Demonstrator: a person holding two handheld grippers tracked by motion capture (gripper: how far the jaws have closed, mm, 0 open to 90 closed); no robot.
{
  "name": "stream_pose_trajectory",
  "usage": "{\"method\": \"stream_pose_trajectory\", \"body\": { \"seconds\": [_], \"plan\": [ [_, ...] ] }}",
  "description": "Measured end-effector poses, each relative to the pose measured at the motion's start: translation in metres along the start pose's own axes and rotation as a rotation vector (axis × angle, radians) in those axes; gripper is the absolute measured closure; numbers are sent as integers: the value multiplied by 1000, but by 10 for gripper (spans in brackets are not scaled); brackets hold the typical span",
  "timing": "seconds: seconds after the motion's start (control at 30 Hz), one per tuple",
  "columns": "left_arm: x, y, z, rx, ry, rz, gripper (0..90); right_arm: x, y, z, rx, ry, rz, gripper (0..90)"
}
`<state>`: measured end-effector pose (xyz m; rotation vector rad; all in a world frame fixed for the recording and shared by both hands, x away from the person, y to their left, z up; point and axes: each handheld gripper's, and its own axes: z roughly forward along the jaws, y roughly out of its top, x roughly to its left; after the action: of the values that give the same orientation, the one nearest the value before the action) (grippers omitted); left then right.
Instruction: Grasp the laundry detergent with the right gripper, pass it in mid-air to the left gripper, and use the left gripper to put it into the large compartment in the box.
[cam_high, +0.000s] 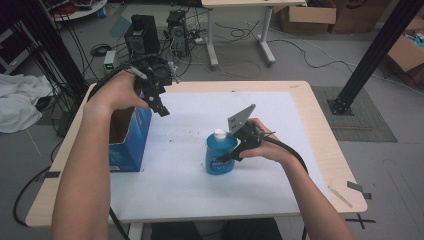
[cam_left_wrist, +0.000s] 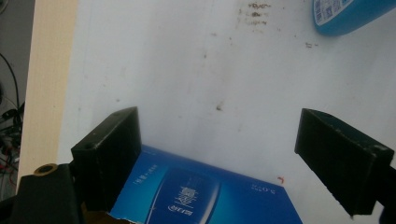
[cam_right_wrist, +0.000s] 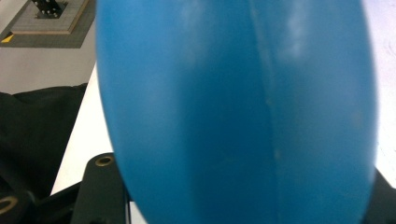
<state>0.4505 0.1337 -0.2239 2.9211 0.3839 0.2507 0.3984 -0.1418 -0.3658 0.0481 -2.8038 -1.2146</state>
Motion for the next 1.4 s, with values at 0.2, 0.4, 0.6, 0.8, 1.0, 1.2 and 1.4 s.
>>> {"method": "stream_pose_trajectory", "body": {
  "seconds": [0.2,0.4,0.6,0.8,1.0,1.2,1.4],
  "plan": [
    [0,1,0,-4,-4,7,154,-2,1,-1,4,26,-12,429],
    [1,0,0,-7,-10,9,154,-3,1,-2,-1,25,-18,443],
    [0,1,-4,-26,-23,13,153,-7,7,-12,-55,17,6,446],
    [-3,4,-13,-41,-33,18,153,-12,21,-23,-37,-5,6,447],
    [-12,15,-32,-71,-42,50,154,-16,42,-34,-15,-18,-11,447],
    [-19,24,-45,-92,-70,72,153,-21,57,-39,-3,-24,-7,447],
    [-26,30,-53,-104,-84,89,153,-25,72,-40,22,-38,5,448]
  ]
}}
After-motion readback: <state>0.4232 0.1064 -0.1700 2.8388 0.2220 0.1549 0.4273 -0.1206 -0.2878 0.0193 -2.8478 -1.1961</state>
